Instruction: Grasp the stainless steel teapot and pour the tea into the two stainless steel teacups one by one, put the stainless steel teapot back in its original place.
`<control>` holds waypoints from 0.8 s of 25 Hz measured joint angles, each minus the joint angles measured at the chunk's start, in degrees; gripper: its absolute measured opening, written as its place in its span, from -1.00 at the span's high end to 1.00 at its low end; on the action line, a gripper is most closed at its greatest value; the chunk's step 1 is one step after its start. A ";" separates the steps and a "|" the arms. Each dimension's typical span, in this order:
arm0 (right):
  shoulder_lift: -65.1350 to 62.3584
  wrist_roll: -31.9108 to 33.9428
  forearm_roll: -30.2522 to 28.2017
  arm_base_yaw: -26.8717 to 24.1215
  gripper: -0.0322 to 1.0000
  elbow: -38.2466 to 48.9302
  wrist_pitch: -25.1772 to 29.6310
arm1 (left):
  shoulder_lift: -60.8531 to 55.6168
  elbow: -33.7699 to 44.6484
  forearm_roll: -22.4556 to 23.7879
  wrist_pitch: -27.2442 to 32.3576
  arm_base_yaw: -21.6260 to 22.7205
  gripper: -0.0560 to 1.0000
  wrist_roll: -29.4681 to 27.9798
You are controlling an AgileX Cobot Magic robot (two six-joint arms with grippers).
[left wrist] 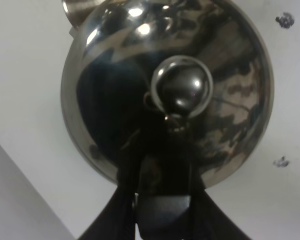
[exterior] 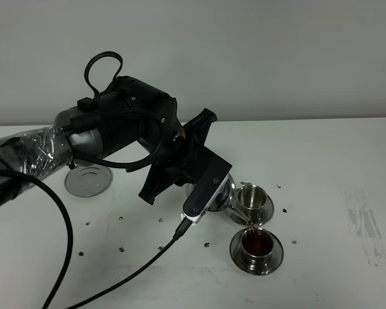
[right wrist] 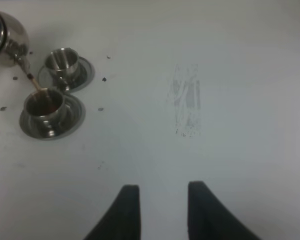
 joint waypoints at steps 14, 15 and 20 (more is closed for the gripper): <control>0.00 -0.01 0.00 0.00 0.51 0.00 0.00 | 0.00 0.00 -3.25 3.72 0.84 0.44 -8.14; 0.00 -0.01 0.00 0.00 0.51 0.00 0.00 | 0.00 0.00 -3.50 3.91 1.08 0.44 -8.96; 0.00 -0.01 0.00 0.00 0.51 0.00 0.00 | -0.22 0.00 -7.16 4.09 2.00 0.44 -15.25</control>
